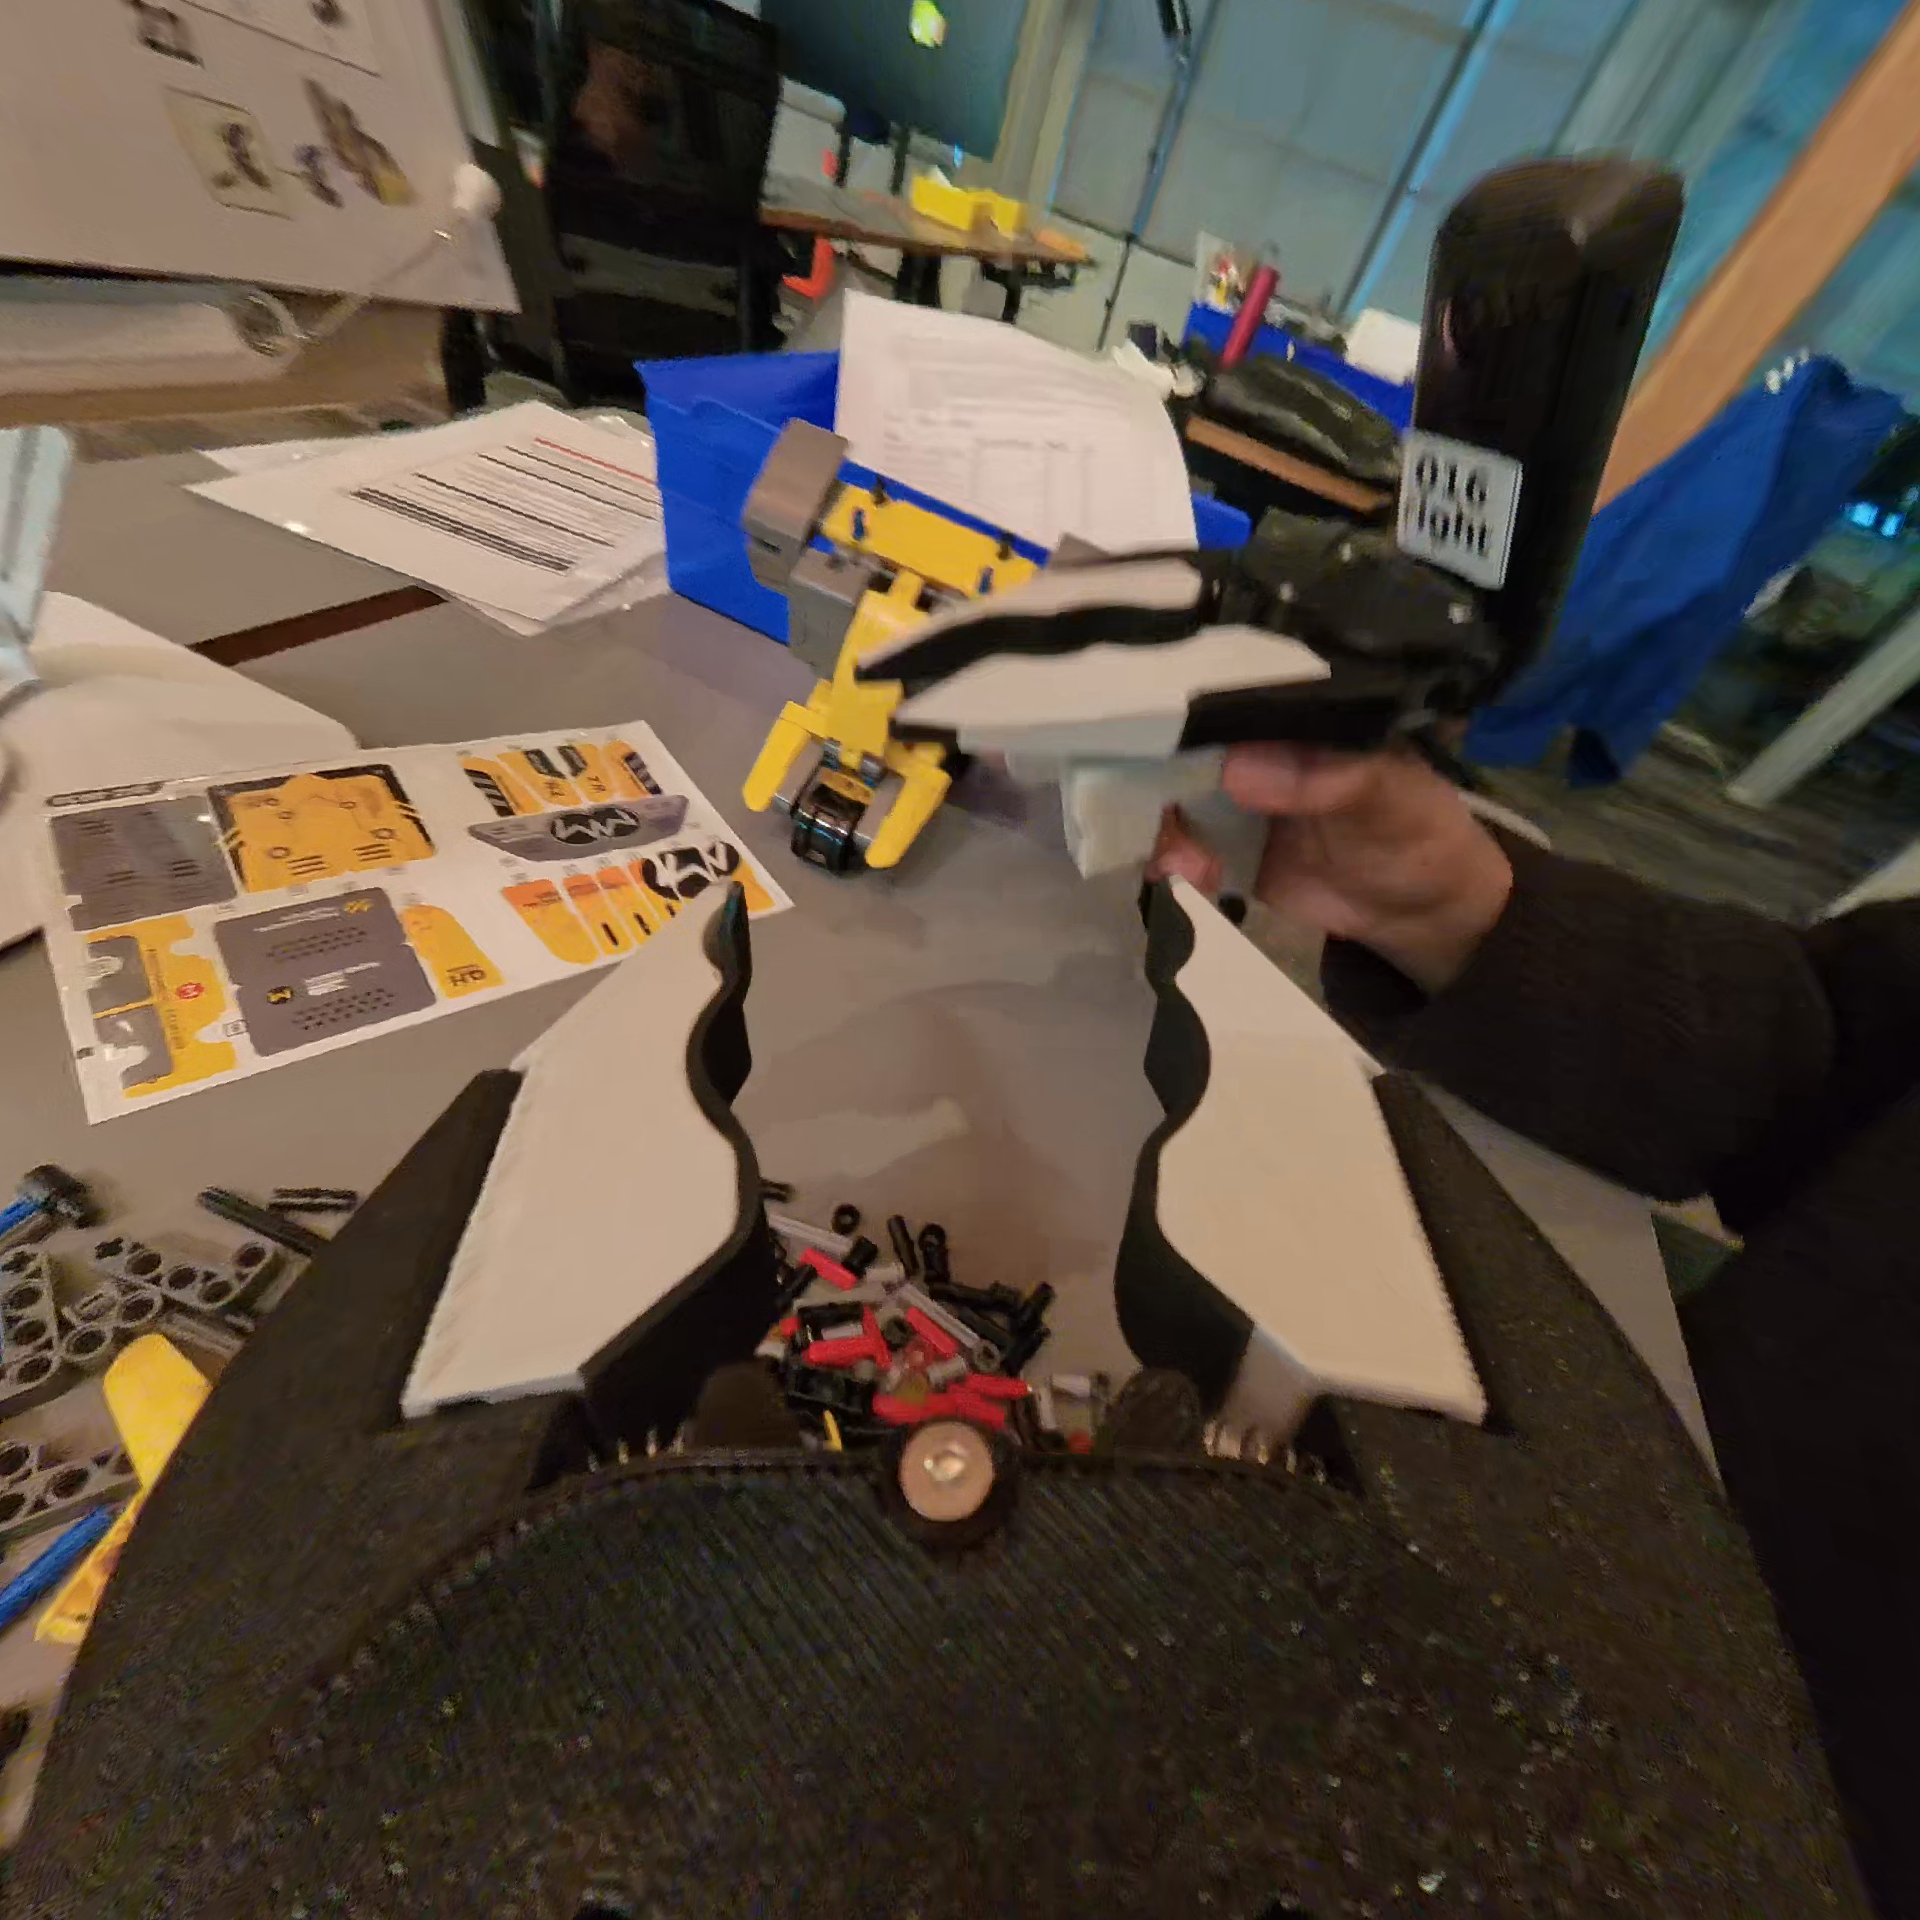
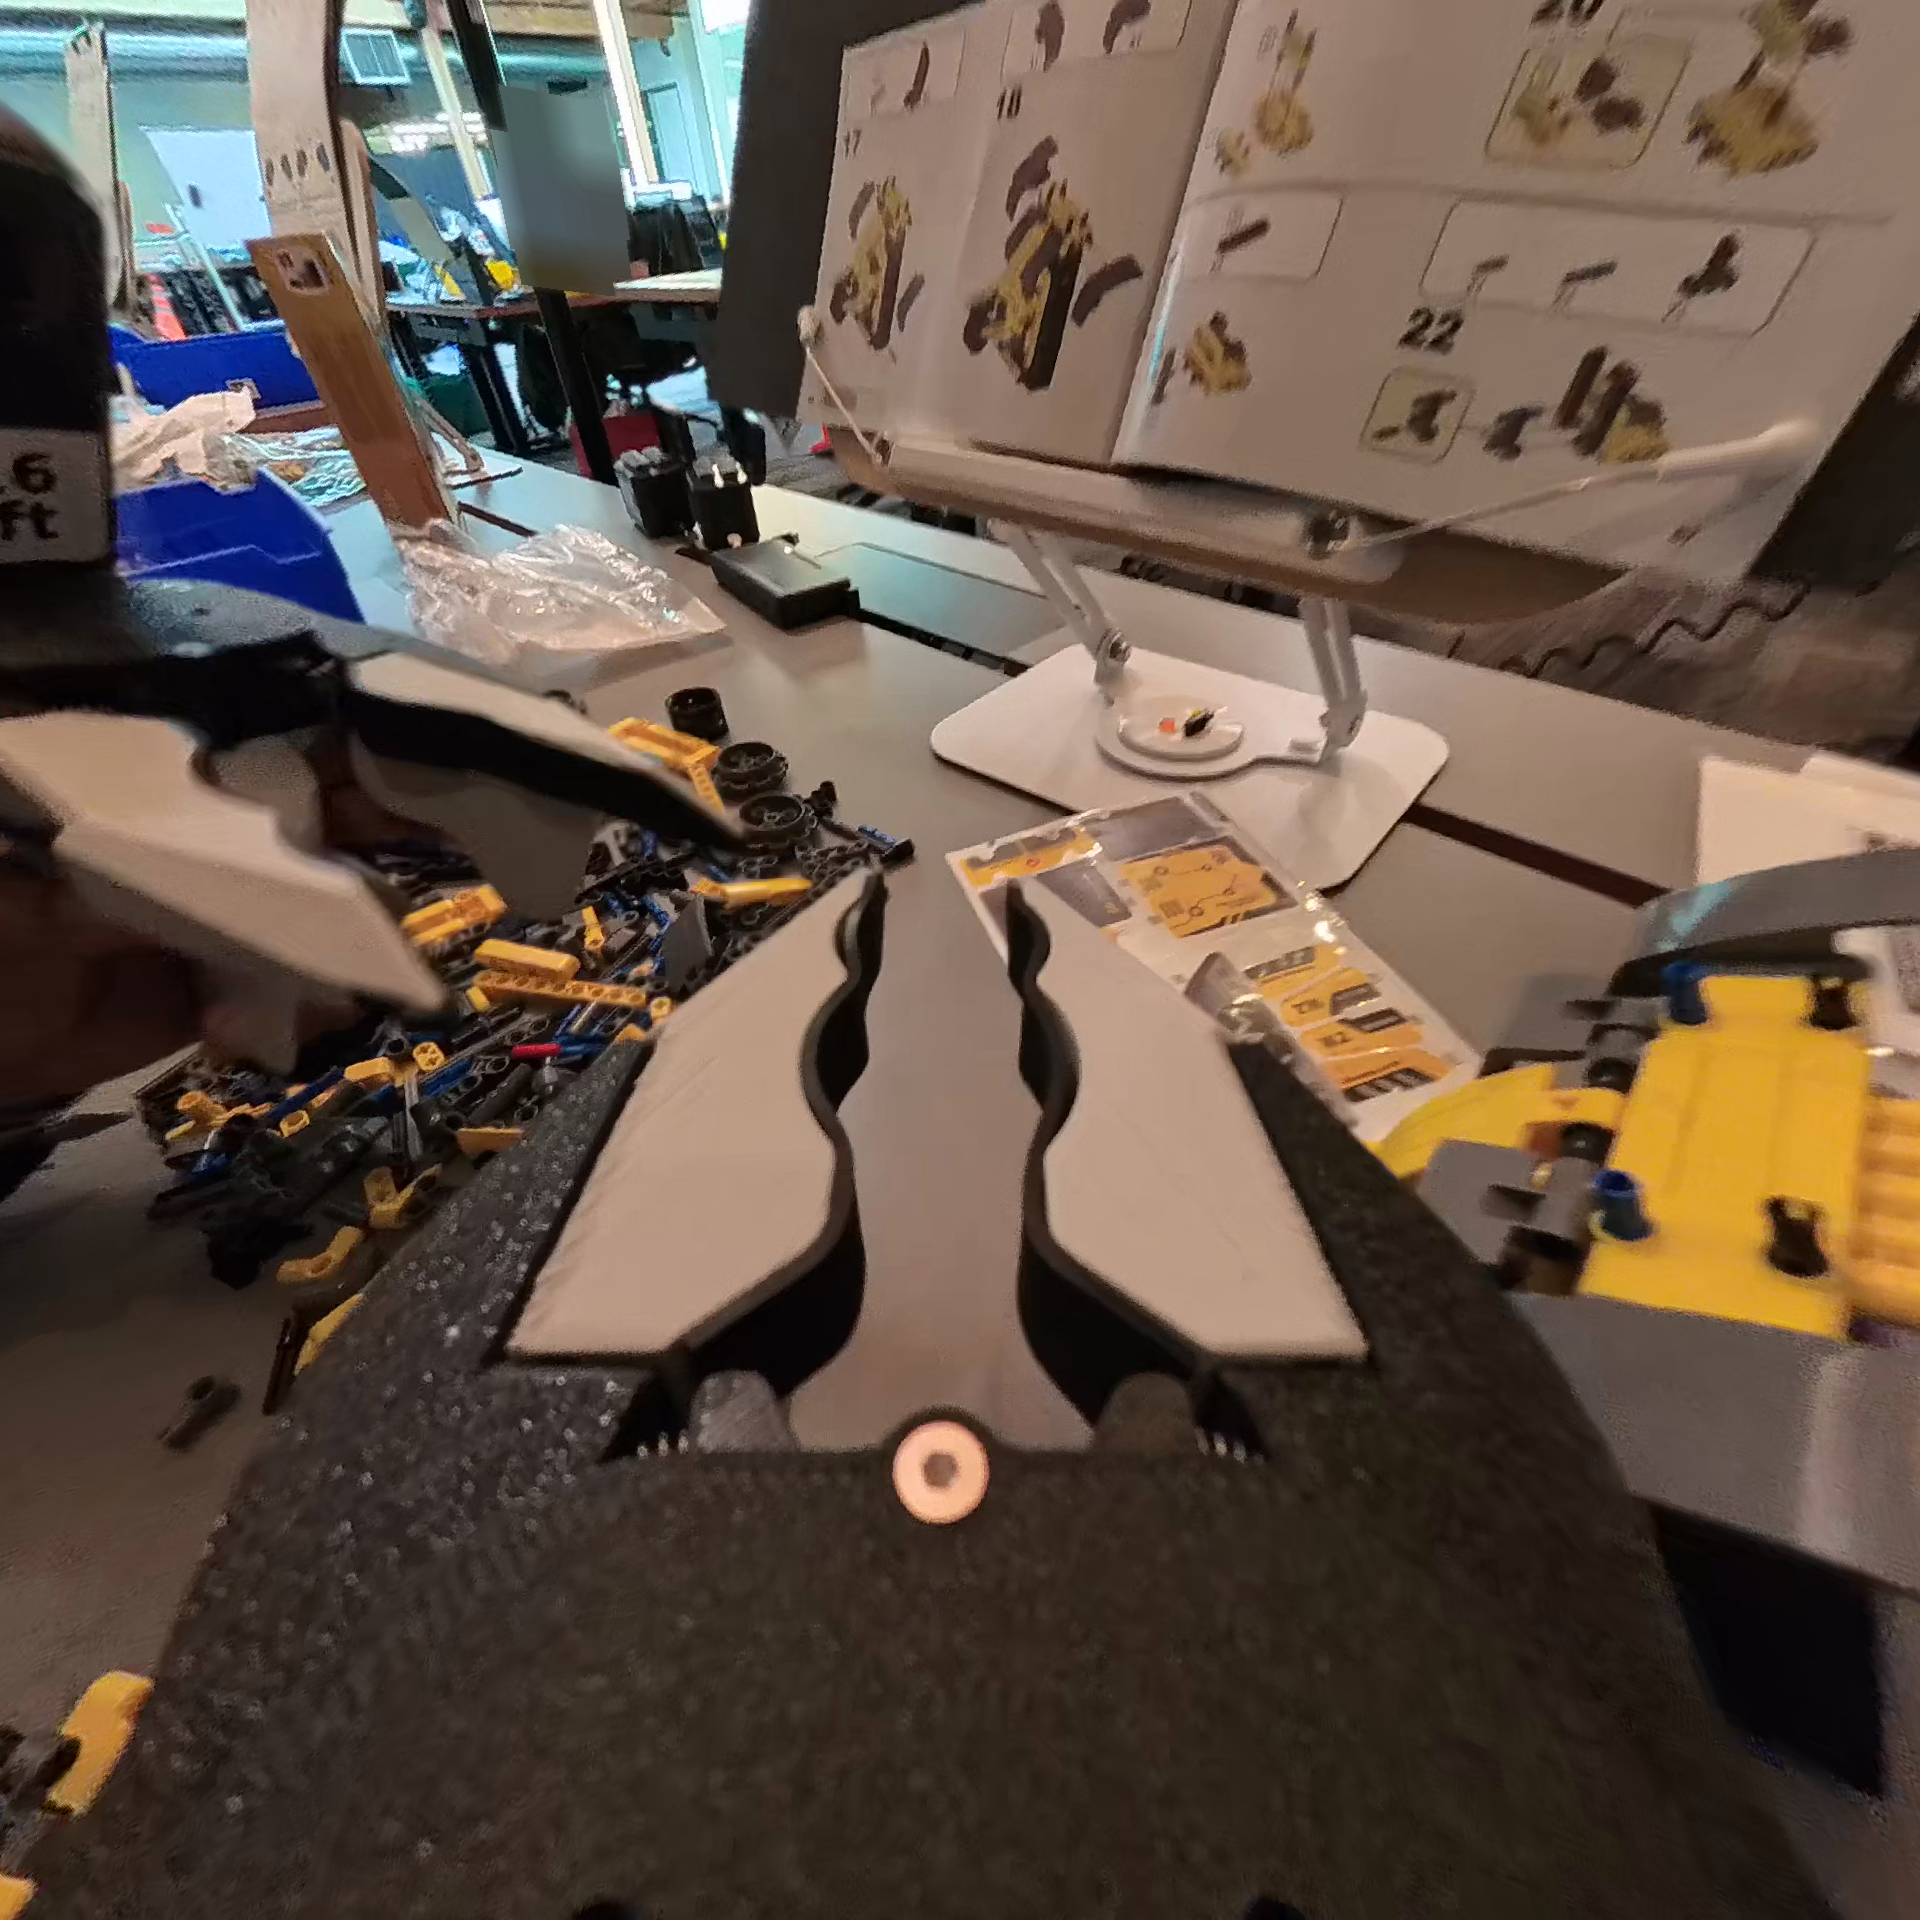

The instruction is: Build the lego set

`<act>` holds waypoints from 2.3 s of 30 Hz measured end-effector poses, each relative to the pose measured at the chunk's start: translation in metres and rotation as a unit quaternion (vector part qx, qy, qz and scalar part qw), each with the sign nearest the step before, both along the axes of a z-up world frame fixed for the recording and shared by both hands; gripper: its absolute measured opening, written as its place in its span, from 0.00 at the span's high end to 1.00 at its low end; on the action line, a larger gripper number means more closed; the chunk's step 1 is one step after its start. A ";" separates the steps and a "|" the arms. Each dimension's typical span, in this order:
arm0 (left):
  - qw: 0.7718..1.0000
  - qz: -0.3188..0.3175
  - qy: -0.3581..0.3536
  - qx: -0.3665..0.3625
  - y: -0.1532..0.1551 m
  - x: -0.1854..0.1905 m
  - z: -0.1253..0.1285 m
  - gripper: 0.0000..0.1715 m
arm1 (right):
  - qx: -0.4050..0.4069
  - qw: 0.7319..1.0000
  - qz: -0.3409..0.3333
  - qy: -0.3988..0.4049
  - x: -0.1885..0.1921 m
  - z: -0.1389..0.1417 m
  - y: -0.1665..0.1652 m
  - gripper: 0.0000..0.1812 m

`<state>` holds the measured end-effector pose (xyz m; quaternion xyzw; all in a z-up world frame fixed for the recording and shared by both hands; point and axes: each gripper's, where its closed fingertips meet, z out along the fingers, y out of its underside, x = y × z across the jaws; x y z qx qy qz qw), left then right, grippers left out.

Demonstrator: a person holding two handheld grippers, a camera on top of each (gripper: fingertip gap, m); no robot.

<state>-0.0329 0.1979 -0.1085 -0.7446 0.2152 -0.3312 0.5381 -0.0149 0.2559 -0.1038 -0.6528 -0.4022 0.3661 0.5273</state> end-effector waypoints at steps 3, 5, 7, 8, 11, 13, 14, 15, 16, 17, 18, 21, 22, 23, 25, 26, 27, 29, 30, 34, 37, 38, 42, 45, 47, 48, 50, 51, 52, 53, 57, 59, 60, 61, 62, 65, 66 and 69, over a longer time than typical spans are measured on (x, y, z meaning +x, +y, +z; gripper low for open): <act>0.997 -0.023 0.057 0.053 -0.031 0.017 0.002 0.57 | 0.029 0.999 -0.019 0.010 0.012 0.014 0.004 0.87; 0.993 -0.062 0.077 0.070 -0.064 0.037 0.003 0.57 | 0.029 0.999 -0.022 0.024 0.018 0.019 0.003 0.87; 0.991 -0.084 0.091 0.047 -0.091 0.052 -0.007 0.54 | 0.012 0.999 -0.014 0.044 0.020 0.021 0.000 0.86; 0.991 -0.081 0.099 0.025 -0.100 0.056 -0.015 0.53 | 0.002 0.999 -0.008 0.053 0.020 0.021 -0.002 0.86; 0.989 -0.066 0.131 -0.024 -0.119 0.064 -0.042 0.50 | -0.024 0.998 0.008 0.057 0.015 0.017 -0.005 0.85; 0.984 -0.056 0.166 -0.032 -0.125 0.067 -0.057 0.50 | -0.027 0.998 0.006 0.051 0.013 0.013 -0.005 0.85; 0.979 -0.049 0.193 -0.035 -0.125 0.066 -0.065 0.51 | -0.027 0.998 0.006 0.049 0.013 0.012 -0.005 0.85; 0.973 -0.042 0.222 -0.041 -0.124 0.063 -0.073 0.51 | -0.026 0.998 0.006 0.049 0.012 0.011 -0.005 0.85; 0.966 -0.037 0.253 -0.047 -0.122 0.059 -0.081 0.52 | -0.026 0.998 0.007 0.048 0.011 0.011 -0.006 0.85; 0.958 -0.029 0.281 -0.049 -0.120 0.055 -0.086 0.53 | -0.025 0.998 0.007 0.048 0.011 0.011 -0.006 0.85; 0.948 -0.011 0.313 -0.051 -0.115 0.046 -0.091 0.56 | -0.024 0.999 0.006 0.047 0.011 0.011 -0.006 0.85; 0.927 0.045 0.371 -0.037 -0.098 0.017 -0.090 0.65 | -0.008 0.999 -0.004 0.045 0.014 0.014 -0.004 0.85; 0.929 0.053 0.363 -0.040 -0.095 0.012 -0.088 0.66 | -0.004 0.999 -0.007 0.046 0.015 0.016 -0.004 0.85; 0.936 0.053 0.345 -0.047 -0.093 0.012 -0.086 0.67 | -0.002 0.999 -0.008 0.047 0.016 0.017 -0.004 0.85; 0.949 0.024 0.306 -0.066 -0.097 0.021 -0.085 0.67 | -0.002 0.999 -0.007 0.053 0.016 0.019 -0.004 0.85; 0.950 0.018 0.304 -0.073 -0.099 0.021 -0.084 0.68 | -0.002 0.998 -0.007 0.054 0.017 0.020 -0.003 0.85; 0.948 0.024 0.309 -0.072 -0.099 0.018 -0.083 0.68 | -0.003 0.998 -0.009 0.055 0.018 0.020 -0.002 0.85; 0.948 0.026 0.308 -0.072 -0.106 0.012 -0.078 0.68 | -0.006 0.998 -0.010 0.058 0.019 0.022 -0.002 0.85; 0.951 0.012 0.298 -0.080 -0.113 0.012 -0.078 0.68 | -0.008 0.998 -0.009 0.063 0.020 0.023 -0.002 0.85; 0.957 -0.044 0.256 -0.127 -0.150 0.017 -0.083 0.66 | -0.011 0.997 0.000 0.077 0.020 0.031 -0.007 0.85; 0.957 -0.095 0.234 -0.142 -0.175 0.030 -0.089 0.62 | -0.004 0.997 0.000 0.075 0.019 0.031 -0.008 0.85; 0.958 -0.099 0.225 -0.145 -0.178 0.032 -0.089 0.61 | -0.002 0.997 -0.001 0.073 0.019 0.031 -0.008 0.85; 0.956 -0.129 0.201 -0.171 -0.190 0.045 -0.094 0.60 | 0.002 0.998 -0.003 0.062 0.017 0.026 -0.007 0.85; 0.947 -0.122 0.245 -0.167 -0.191 0.041 -0.105 0.61 | -0.004 0.998 0.001 0.065 0.016 0.026 -0.009 0.85; 0.947 -0.109 0.256 -0.160 -0.185 0.039 -0.107 0.61 | -0.007 0.998 0.006 0.068 0.015 0.026 -0.010 0.85; 0.949 -0.099 0.256 -0.154 -0.178 0.039 -0.106 0.62 | -0.009 0.998 0.008 0.068 0.014 0.026 -0.011 0.85; 0.953 -0.063 0.265 -0.135 -0.156 0.036 -0.104 0.64 | -0.011 0.998 0.013 0.064 0.012 0.025 -0.014 0.84; 0.953 -0.038 0.273 -0.123 -0.142 0.034 -0.102 0.64 | -0.009 0.998 0.014 0.062 0.011 0.024 -0.015 0.85; 0.953 -0.022 0.279 -0.115 -0.131 0.033 -0.101 0.64 | -0.004 0.998 0.014 0.059 0.010 0.024 -0.016 0.84; 0.952 -0.006 0.283 -0.114 -0.124 0.031 -0.100 0.63 | 0.002 0.998 0.012 0.055 0.010 0.023 -0.015 0.84; 0.952 0.055 0.279 -0.110 -0.112 0.018 -0.095 0.61 | 0.010 0.999 0.003 0.050 0.013 0.023 -0.012 0.84; 0.963 0.040 0.239 -0.118 -0.124 0.026 -0.090 0.58 | -0.002 0.998 0.007 0.063 0.013 0.026 -0.012 0.84; 0.969 0.028 0.215 -0.122 -0.131 0.032 -0.087 0.57 | -0.009 0.997 0.011 0.069 0.013 0.027 -0.013 0.84; 0.973 0.014 0.193 -0.126 -0.139 0.039 -0.085 0.57 | -0.015 0.997 0.016 0.075 0.013 0.028 -0.015 0.84; 0.975 0.006 0.177 -0.133 -0.146 0.044 -0.084 0.57 | -0.019 0.997 0.020 0.079 0.012 0.029 -0.016 0.84; 0.974 -0.015 0.155 -0.163 -0.156 0.061 -0.088 0.65 | -0.022 0.996 0.036 0.079 0.008 0.029 -0.023 0.82; 0.974 -0.017 0.159 -0.161 -0.154 0.067 -0.090 0.66 | -0.020 0.996 0.040 0.076 0.006 0.029 -0.025 0.82; 0.968 -0.008 0.201 -0.151 -0.139 0.078 -0.100 0.70 | -0.003 0.997 0.044 0.063 0.002 0.027 -0.030 0.82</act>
